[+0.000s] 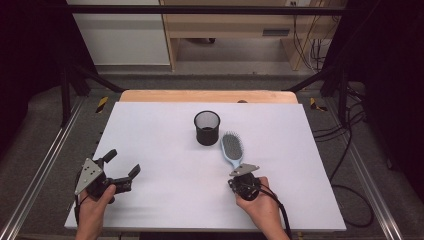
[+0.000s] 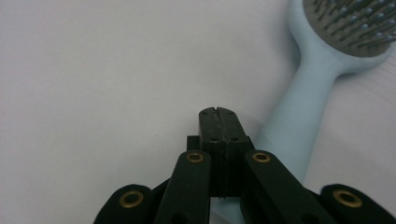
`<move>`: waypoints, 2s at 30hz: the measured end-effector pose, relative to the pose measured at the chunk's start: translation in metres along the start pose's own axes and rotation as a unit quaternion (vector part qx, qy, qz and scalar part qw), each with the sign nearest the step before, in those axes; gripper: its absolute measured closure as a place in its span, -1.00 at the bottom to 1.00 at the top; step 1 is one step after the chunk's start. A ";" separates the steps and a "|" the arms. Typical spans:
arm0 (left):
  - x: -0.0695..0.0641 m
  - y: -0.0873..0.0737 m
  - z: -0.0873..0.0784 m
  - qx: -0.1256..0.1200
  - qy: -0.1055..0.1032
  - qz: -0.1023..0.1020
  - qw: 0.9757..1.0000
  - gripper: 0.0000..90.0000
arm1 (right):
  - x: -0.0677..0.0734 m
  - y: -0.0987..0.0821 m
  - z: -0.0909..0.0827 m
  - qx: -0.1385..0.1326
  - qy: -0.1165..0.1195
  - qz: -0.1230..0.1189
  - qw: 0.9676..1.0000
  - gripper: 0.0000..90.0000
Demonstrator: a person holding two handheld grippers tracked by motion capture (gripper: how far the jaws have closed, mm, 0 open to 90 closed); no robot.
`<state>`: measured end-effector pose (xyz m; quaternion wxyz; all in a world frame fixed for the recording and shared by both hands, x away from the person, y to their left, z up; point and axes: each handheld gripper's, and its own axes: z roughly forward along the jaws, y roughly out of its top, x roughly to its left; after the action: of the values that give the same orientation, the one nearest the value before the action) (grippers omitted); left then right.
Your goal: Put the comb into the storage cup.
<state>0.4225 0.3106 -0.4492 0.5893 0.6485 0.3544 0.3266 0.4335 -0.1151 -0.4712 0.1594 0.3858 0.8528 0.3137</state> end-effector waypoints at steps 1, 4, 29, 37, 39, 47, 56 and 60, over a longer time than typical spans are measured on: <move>0.000 0.000 0.000 0.000 0.001 -0.001 1.000 -0.98 | -0.003 -0.002 -0.001 -0.001 0.000 0.005 1.000 1.00; 0.000 0.000 0.000 0.000 0.002 -0.001 1.000 -0.98 | -0.014 -0.006 -0.005 -0.002 -0.007 0.016 1.000 1.00; 0.001 -0.001 0.000 0.005 0.003 -0.002 1.000 -0.98 | -0.064 -0.013 -0.017 -0.003 -0.018 0.023 1.000 1.00; 0.002 -0.002 0.000 0.006 0.004 -0.004 1.000 -0.98 | -0.074 -0.003 -0.024 -0.022 -0.018 0.033 0.999 1.00; 0.002 -0.002 -0.001 0.006 0.005 -0.006 1.000 -0.98 | -0.077 0.000 -0.024 -0.025 -0.018 0.034 0.999 0.97; 0.003 0.000 -0.003 0.000 0.006 -0.006 1.000 -0.98 | -0.091 0.010 -0.014 -0.042 -0.026 0.068 0.996 0.05; 0.003 0.000 -0.002 0.002 0.005 -0.004 1.000 -0.98 | -0.091 0.016 0.000 -0.021 -0.034 0.064 0.997 -0.74; 0.002 0.000 -0.001 0.004 0.004 -0.002 1.000 -0.98 | -0.093 0.017 0.004 -0.014 -0.023 0.067 0.997 -0.81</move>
<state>0.4225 0.3129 -0.4494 0.5859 0.6489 0.3594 0.3263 0.5055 -0.1751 -0.4601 0.1630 0.4469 0.8169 0.3261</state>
